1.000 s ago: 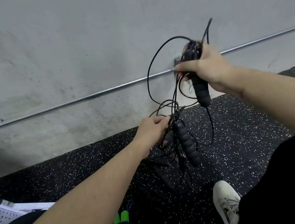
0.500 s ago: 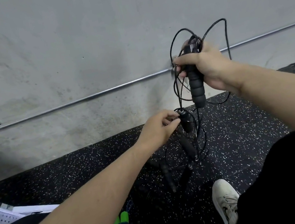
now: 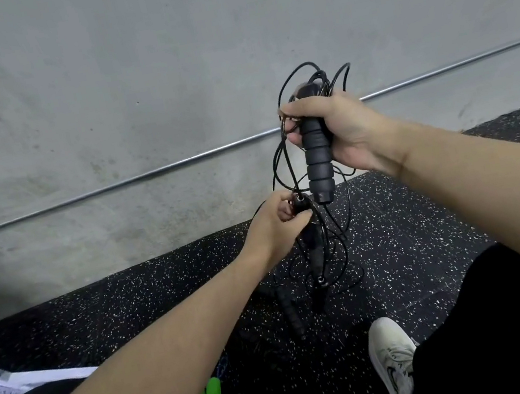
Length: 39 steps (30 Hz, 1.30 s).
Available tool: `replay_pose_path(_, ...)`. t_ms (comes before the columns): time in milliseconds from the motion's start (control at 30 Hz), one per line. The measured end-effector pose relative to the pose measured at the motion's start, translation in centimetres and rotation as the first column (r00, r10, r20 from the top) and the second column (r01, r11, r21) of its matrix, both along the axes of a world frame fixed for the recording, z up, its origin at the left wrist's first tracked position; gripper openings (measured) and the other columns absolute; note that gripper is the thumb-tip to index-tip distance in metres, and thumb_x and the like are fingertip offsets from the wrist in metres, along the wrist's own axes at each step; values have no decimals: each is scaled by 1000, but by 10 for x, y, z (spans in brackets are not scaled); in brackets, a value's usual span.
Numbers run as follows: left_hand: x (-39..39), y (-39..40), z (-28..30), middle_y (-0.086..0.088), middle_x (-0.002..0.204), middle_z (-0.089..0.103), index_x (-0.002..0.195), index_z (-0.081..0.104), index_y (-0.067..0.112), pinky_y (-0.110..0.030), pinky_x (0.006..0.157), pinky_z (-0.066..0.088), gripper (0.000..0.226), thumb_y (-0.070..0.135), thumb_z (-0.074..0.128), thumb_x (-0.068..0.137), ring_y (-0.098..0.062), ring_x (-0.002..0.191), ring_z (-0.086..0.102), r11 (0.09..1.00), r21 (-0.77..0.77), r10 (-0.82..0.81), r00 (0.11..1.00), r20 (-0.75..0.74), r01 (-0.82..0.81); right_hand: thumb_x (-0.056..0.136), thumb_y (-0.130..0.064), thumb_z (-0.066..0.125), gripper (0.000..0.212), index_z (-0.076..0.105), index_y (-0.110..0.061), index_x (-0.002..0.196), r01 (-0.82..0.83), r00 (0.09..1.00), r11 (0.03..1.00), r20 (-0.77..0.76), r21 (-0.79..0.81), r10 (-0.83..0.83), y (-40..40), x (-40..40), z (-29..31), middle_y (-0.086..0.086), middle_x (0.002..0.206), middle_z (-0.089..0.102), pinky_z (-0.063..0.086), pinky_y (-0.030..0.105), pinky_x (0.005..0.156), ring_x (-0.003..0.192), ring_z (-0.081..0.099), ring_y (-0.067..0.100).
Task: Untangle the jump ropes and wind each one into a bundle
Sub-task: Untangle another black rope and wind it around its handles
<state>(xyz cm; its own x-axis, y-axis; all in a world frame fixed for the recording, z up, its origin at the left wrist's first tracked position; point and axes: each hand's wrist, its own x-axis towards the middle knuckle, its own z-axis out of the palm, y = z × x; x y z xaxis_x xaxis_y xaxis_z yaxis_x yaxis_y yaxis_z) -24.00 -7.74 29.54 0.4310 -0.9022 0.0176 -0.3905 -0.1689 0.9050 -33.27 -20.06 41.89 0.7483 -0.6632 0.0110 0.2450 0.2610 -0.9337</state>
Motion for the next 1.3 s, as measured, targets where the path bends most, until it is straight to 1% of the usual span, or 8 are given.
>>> replay_pose_path(200, 5, 7, -1, 7, 97, 74, 105, 53, 25, -43, 97, 50, 15, 21, 65, 97, -19, 85, 69, 998, 37, -38, 996, -78, 41, 86, 0, 70, 20, 60, -3, 103, 103, 990, 994, -99, 28, -100, -11, 3, -11, 8, 74, 66, 57, 25, 59, 64, 65, 14)
replay_pose_path(367, 8, 13, 7, 12, 110, 64, 114, 64, 29, -17, 87, 44, 13, 27, 54, 105, 1, 101, 57, 994, -109, 32, 999, -15, -34, 86, -2, 71, 36, 60, 4, 121, 169, 963, 986, -212, 7, -163, -22, 2, -17, 11, 72, 67, 57, 27, 57, 59, 66, 14)
replay_pose_path(467, 12, 16, 17, 7, 99, 57, 115, 57, 20, -6, 74, 42, 22, 33, 41, 110, 1, 86, 52, 983, -135, 125, 992, -19, -127, 89, -5, 68, 40, 58, 5, 126, 177, 935, 984, -309, -13, -172, -28, 0, -21, 10, 78, 67, 55, 24, 51, 57, 67, 12)
replay_pose_path(700, 42, 12, 41, -5, 77, 55, 110, 47, 24, -43, 67, 57, 16, 36, 37, 110, -15, 64, 58, 929, -231, 296, 955, -5, -289, 87, -11, 75, 21, 58, -7, 99, -64, 842, 991, -539, -121, -11, -14, -6, -29, 10, 92, 73, 57, 26, 49, 65, 72, 17)
replay_pose_path(900, 51, 14, 59, -14, 103, 52, 120, 33, 23, -36, 58, 55, 36, 24, 60, 96, -21, 64, 58, 941, 101, 333, 839, -430, -322, 82, -37, 81, 43, 51, -14, 102, -82, 800, 970, -596, -227, -72, -4, 7, -31, 9, 79, 64, 54, 27, 49, 61, 64, 17)
replay_pose_path(1033, 47, 17, 57, -11, 97, 54, 109, 50, 30, -34, 58, 52, 33, 1, 52, 94, -19, 69, 55, 924, -83, 297, 836, -462, -374, 88, -58, 66, 48, 50, -15, 100, -28, 859, 990, -510, -135, -45, 3, 22, -31, 8, 74, 57, 54, 31, 51, 54, 56, 18)
replay_pose_path(1133, 39, 19, 60, -4, 85, 55, 93, 63, 26, -34, 62, 51, 5, 22, 64, 95, -15, 62, 52, 930, -122, 287, 891, -352, -347, 90, -62, 60, 52, 51, -12, 98, 41, 893, 999, -448, -25, -48, 9, 34, -30, 10, 74, 57, 54, 34, 55, 54, 57, 23)
replay_pose_path(1300, 28, 20, 56, 1, 82, 55, 84, 56, 17, -34, 66, 45, 45, 55, 80, 78, -15, 65, 51, 959, -74, 254, 944, -209, -275, 84, -68, 63, 69, 55, -6, 114, 123, 901, 992, -420, 0, -112, 31, 58, -29, 6, 84, 56, 53, 29, 58, 67, 58, 20)
